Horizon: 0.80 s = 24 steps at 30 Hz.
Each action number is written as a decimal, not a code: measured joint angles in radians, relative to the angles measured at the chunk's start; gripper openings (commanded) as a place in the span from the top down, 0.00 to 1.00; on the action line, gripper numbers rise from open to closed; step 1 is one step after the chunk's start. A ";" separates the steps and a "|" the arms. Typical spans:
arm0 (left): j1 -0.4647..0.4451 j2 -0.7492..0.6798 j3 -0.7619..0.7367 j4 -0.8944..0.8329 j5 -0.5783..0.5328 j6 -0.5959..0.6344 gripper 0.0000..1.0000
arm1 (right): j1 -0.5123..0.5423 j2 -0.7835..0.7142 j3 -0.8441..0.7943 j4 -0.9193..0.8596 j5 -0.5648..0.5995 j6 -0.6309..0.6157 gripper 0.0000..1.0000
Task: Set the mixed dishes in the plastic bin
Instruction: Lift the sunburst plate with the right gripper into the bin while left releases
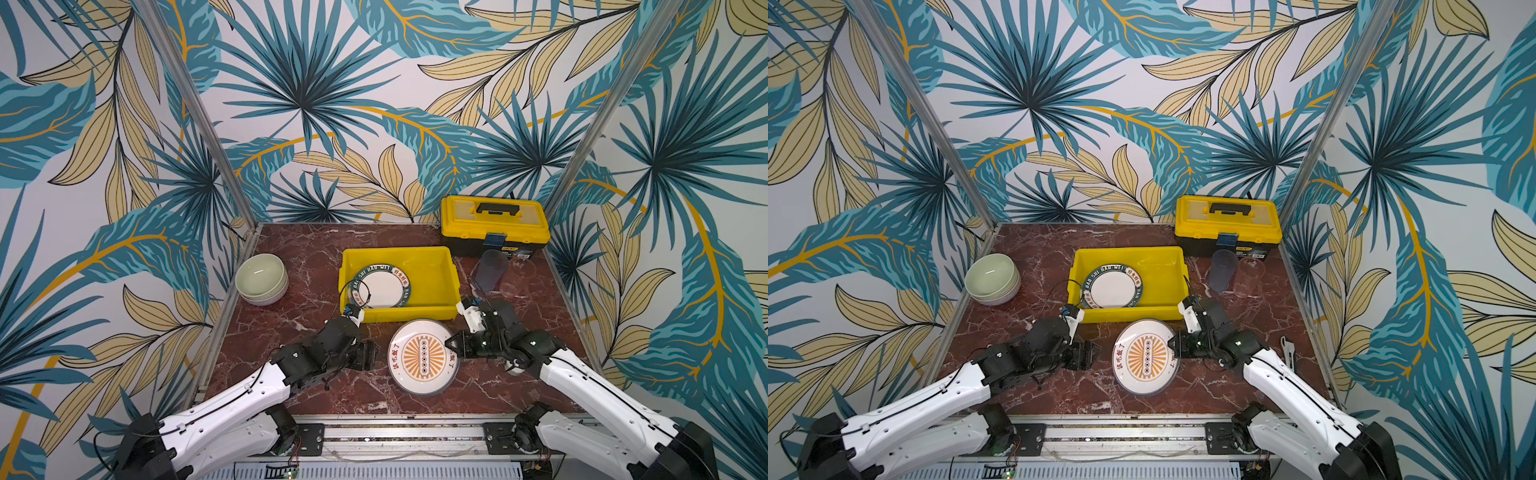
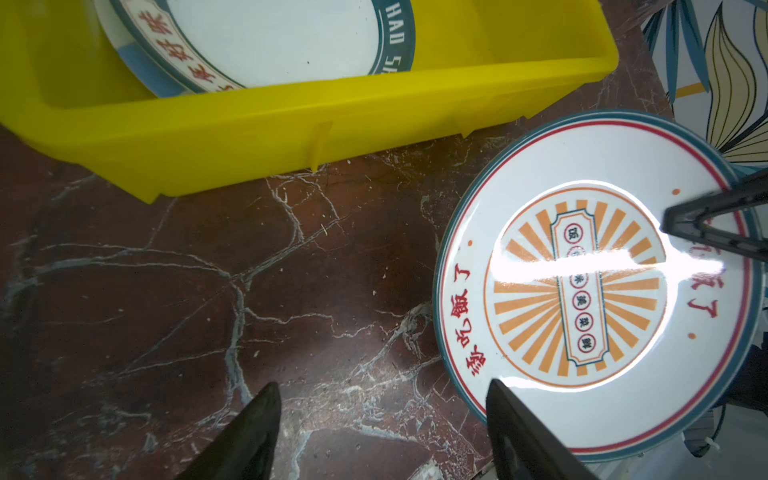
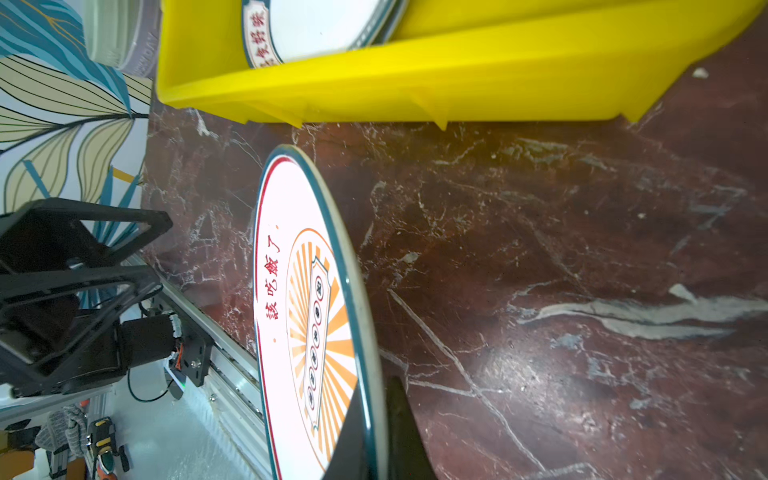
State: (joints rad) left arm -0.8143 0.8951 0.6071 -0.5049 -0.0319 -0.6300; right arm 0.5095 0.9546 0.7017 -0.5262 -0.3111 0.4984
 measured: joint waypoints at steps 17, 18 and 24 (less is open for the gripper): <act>0.033 -0.129 0.000 -0.079 -0.087 0.047 0.09 | 0.000 0.141 0.327 -0.027 0.231 -0.034 1.00; 0.034 -0.129 0.000 -0.081 -0.088 0.049 0.09 | 0.000 0.163 0.346 -0.023 0.241 -0.036 1.00; 0.037 -0.129 0.000 -0.092 -0.087 0.060 0.08 | 0.000 0.287 0.445 0.012 0.296 -0.059 1.00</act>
State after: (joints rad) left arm -0.7776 0.7658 0.6067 -0.5964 -0.1184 -0.5701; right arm 0.5095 1.2415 1.1469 -0.5144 -0.0151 0.4397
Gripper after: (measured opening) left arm 0.916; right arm 0.082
